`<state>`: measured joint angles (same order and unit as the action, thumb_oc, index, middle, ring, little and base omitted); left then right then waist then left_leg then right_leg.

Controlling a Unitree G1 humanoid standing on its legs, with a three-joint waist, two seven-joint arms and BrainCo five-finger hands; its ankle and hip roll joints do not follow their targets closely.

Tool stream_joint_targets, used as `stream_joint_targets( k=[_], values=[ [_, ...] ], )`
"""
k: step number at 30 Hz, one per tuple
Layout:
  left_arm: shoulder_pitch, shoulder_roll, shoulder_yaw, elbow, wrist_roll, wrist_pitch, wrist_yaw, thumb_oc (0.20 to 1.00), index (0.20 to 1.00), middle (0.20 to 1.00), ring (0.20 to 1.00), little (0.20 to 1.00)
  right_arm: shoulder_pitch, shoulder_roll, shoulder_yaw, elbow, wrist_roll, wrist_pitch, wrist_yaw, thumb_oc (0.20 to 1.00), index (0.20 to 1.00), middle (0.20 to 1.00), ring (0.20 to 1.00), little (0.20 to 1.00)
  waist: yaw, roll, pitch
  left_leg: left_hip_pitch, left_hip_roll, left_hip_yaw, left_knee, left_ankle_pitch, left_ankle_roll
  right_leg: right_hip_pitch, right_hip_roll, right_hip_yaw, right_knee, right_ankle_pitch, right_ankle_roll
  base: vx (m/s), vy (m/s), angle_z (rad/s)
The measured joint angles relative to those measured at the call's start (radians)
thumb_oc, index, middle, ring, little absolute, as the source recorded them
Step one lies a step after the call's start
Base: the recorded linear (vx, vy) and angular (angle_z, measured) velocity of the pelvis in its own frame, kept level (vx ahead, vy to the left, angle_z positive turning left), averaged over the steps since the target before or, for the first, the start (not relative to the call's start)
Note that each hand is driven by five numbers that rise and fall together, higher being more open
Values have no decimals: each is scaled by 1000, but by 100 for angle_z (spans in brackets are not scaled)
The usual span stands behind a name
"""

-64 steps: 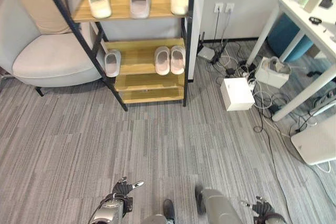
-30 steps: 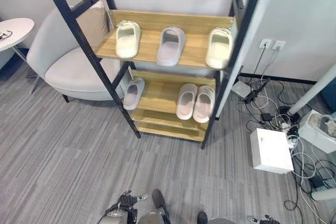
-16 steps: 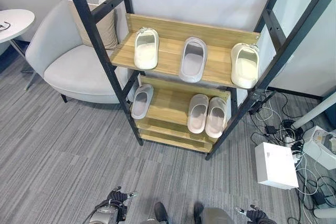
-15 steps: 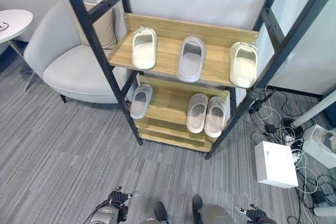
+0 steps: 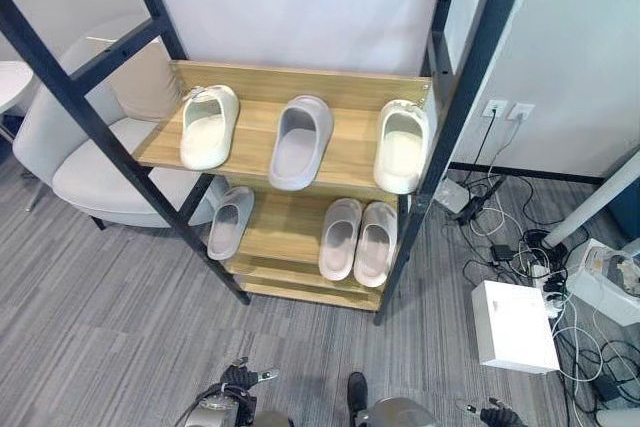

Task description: Arrange the slippers neatly on the shoe rack.

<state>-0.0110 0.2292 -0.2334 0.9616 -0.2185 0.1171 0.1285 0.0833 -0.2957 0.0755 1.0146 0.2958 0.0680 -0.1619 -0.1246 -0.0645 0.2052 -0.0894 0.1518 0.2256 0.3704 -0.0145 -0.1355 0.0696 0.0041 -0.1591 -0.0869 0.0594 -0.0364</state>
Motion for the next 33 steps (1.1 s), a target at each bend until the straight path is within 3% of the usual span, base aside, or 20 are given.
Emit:
stream_joint_targets(
  k=[2, 3, 5, 7, 10, 12, 14, 17, 22, 26, 28, 29, 31, 33],
  values=[
    [-5, 1, 1, 0, -1, 0, 3, 1000, 1000, 1000, 1000, 1000, 8, 0, 6, 0, 0, 2, 1, 1000, 1000, 1000, 1000, 1000, -1, 17, -7, 16, -1, 7, -132, 17, 15, -1, 11, -8, -1, 1, -35, 196, 134, -12],
    [-4, 1, 1, 0, -1, -1, 7, 1000, 1000, 1000, 1000, 1000, 10, -2, 19, -2, 0, 3, 0, 1000, 1000, 1000, 1000, 1000, 0, 32, -14, 30, -3, -2, -218, 35, 4, 0, 19, -8, -1, -5, -33, 274, 205, -8],
    [-8, 2, 1, 2, -1, -1, 17, 1000, 1000, 1000, 1000, 1000, -1, -2, 33, 4, -2, 6, 0, 1000, 1000, 1000, 1000, 1000, 8, 50, -17, 78, 1, -99, -379, 85, -1, 12, 40, 24, 0, 1, -15, 216, 183, -22],
    [4, 0, 1, 3, -2, 0, 21, 1000, 1000, 1000, 1000, 1000, -8, -9, 32, 4, -3, 6, 0, 1000, 1000, 1000, 1000, 1000, 24, 60, -21, 122, 1, -181, -431, 99, -13, 20, 46, 56, 5, 4, -11, 118, 187, -48],
    [-1, -4, -1, 3, -6, -1, 26, 1000, 1000, 1000, 1000, 1000, -18, -31, 30, 1, -11, 5, -1, 1000, 1000, 1000, 1000, 1000, 26, 74, -18, 130, 21, -188, -399, 112, -3, 32, 40, 60, 5, 3, -7, 88, 279, -18],
    [-9, -3, -2, 3, -7, -1, 27, 1000, 1000, 1000, 1000, 1000, -22, -43, 30, 6, -13, 5, 1, 1000, 1000, 1000, 1000, 1000, 26, 100, -20, 131, 28, -205, -412, 108, -12, 28, 38, 70, 5, 4, 15, 109, 406, -4],
    [-34, 1, -3, 26, -6, -2, 27, 1000, 1000, 1000, 1000, 1000, -32, -38, 22, 22, -13, 6, 3, 1000, 1000, 1000, 1000, 1000, 28, 94, -11, 141, -17, -180, -452, 101, 14, 17, -13, 77, 5, -2, 54, 70, 302, 3],
    [-38, 4, -7, 36, -6, -2, 26, 1000, 1000, 1000, 1000, 1000, -28, -29, 20, 40, -13, 7, 8, 1000, 1000, 1000, 1000, 1000, 28, 81, -8, 137, -72, -169, -458, 85, 51, 10, -68, 83, 5, 4, 77, 36, 273, 0],
    [-41, 11, -9, 44, -6, -4, 23, 1000, 1000, 1000, 1000, 1000, -39, 11, -6, 49, -20, 8, 13, 1000, 1000, 1000, 1000, 1000, 20, 79, -12, 113, -160, -116, -458, 63, 126, -61, -157, 119, 44, 37, 146, -6, 335, -23],
    [-40, 47, -1, 63, -6, -12, 23, 1000, 1000, 1000, 1000, 1000, -68, 51, 50, 46, -62, 8, 12, 1000, 1000, 1000, 1000, 1000, 34, 44, -9, 129, -168, -49, -458, 67, 150, -79, -168, 76, 48, 86, 145, -40, 218, -45],
    [-45, 59, -2, 60, 1, -13, 23, 1000, 1000, 1000, 1000, 1000, -84, 30, 189, -1, -175, 22, 9, 1000, 1000, 1000, 1000, 1000, 38, 33, -8, 131, -169, -45, -459, 46, 162, -88, -160, 48, 73, 95, 141, -16, 153, -16],
    [-43, 62, 0, 52, 3, -16, 25, 1000, 1000, 1000, 1000, 1000, -76, 15, 226, -71, -228, 33, 8, 1000, 1000, 1000, 1000, 1000, 41, 30, -8, 134, -167, -39, -459, 45, 164, -90, -160, 47, 73, 98, 147, -15, 126, -27],
    [-29, 72, 4, 12, 5, -17, 31, 1000, 1000, 1000, 1000, 1000, -57, -21, 259, -339, -352, 44, 4, 1000, 1000, 1000, 1000, 1000, 55, 20, -14, 132, -160, -17, -459, 45, 168, -95, -138, 43, 98, 48, 178, -17, 119, -30],
    [-16, 76, 11, -14, 13, -18, 36, 1000, 1000, 1000, 1000, 1000, -59, -91, 290, -592, -457, 11, 1, 1000, 1000, 1000, 1000, 1000, 58, 15, -17, 131, -153, 8, -458, 51, 171, -96, -124, 44, 90, 21, 172, -2, 51, -31]
  ],
)
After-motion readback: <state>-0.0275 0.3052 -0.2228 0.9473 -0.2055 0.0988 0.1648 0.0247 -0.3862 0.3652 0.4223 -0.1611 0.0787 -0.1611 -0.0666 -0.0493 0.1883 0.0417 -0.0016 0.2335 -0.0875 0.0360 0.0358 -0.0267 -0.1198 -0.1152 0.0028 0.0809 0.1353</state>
